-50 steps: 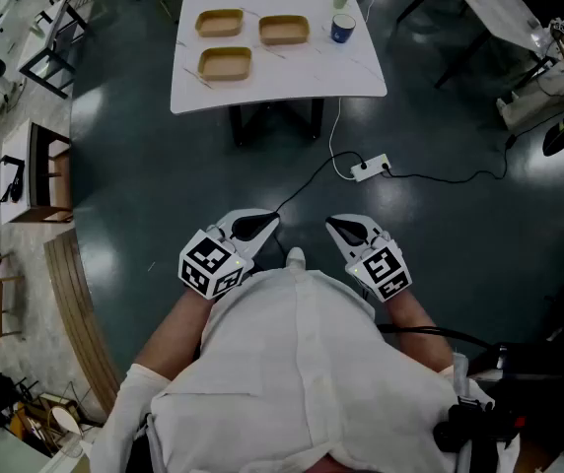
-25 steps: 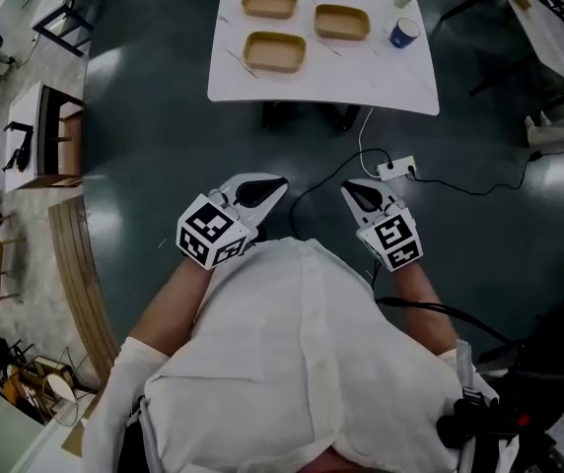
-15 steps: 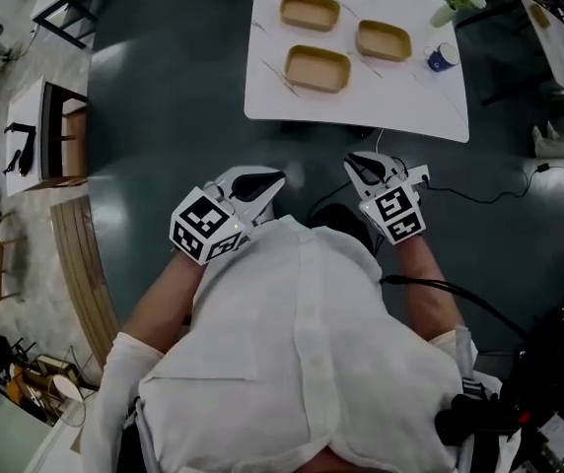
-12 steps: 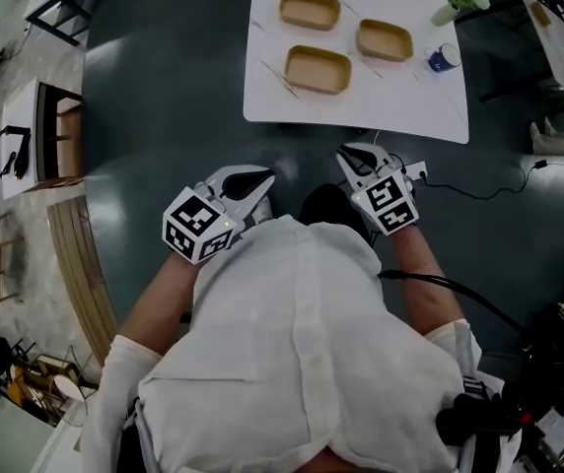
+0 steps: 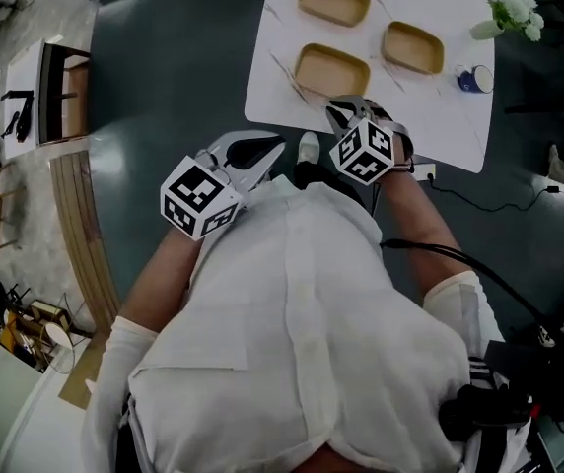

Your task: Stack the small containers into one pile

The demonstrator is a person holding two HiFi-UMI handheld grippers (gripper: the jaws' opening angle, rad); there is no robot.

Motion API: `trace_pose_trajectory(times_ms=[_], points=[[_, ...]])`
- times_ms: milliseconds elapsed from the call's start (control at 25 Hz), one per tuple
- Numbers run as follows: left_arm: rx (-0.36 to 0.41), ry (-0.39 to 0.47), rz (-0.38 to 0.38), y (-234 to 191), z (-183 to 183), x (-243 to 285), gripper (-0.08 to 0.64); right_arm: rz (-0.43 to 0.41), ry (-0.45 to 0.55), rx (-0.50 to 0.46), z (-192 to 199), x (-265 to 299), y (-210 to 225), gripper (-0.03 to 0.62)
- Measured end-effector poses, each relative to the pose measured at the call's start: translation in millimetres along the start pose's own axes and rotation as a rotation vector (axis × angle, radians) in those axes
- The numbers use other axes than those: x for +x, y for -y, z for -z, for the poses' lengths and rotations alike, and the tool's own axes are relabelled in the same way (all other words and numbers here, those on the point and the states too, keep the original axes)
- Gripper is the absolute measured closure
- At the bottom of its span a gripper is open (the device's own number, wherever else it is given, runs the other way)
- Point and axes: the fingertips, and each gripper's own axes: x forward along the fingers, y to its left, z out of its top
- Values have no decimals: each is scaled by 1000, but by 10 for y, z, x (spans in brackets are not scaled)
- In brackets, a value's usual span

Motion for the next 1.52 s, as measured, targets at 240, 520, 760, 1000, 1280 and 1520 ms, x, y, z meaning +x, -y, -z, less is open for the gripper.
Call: trace_pose_trajectory(times_ms=[240, 520, 760, 1000, 1280, 1520], points=[[-10, 23, -51, -263, -305, 239, 552, -79, -64, -127, 98, 363, 90, 563], [9, -5, 14, -465, -400, 248, 552, -85, -127, -120, 127, 615, 85, 520], [57, -13, 52, -671, -512, 59, 552, -61, -192, -104, 126, 731, 96, 570], [60, -17, 74, -913, -549, -64, 552, -44, -174, -92, 31, 604, 112, 574], [54, -4, 148, -928, -632, -25, 552, -13, -147, -108, -84, 248, 169, 575], [66, 2, 192, -837, -713, 153, 553, 39, -119, -125, 130, -145, 424, 575]])
